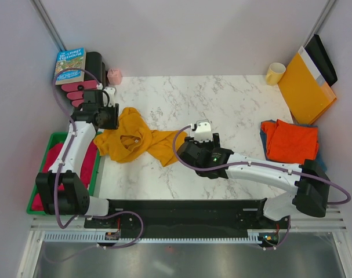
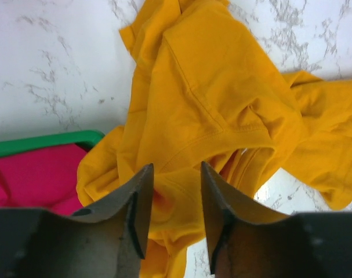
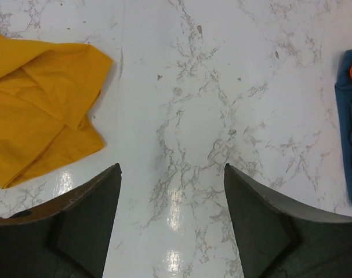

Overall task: Fold and stack the t-shirts
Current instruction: Flatten out the tshirt

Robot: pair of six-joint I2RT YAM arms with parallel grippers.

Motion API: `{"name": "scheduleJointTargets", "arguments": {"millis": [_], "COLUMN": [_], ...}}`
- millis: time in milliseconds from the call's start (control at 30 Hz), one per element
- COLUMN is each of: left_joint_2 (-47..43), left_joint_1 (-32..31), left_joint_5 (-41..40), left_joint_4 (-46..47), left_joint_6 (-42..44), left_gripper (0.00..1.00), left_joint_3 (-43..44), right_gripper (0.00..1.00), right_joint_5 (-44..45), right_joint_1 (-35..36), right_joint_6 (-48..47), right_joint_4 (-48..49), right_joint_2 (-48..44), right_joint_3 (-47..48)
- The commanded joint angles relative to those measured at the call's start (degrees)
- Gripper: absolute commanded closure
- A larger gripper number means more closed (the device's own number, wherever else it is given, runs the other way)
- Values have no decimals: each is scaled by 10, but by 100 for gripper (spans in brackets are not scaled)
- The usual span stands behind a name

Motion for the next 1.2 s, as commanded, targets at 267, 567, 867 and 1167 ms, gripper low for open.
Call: {"name": "scheduleJointTargets", "arguments": {"millis": [267,567,867,1167], "left_joint_2": [-38,-99,-129,-146], "left_joint_1": [1,1,1,1], "left_joint_5": [4,51,72,72], "left_joint_4": [-29,-16,-20,-22], "left_joint_6": [15,1,12,13], "left_gripper": [98,98,98,98], "left_joint_3": [-65,-40,-67,-90], "right_gripper": [21,27,38,36], "right_joint_5": [-3,-167,-261,-279], "right_joint_1": [-4,-132,-149,-146], "right_joint_6": [-3,-21,-94,-74], "right_joint_4": [24,123,170,187], "right_joint_2": [1,41,223,262], "right_joint_3": [11,-31,113,136]}}
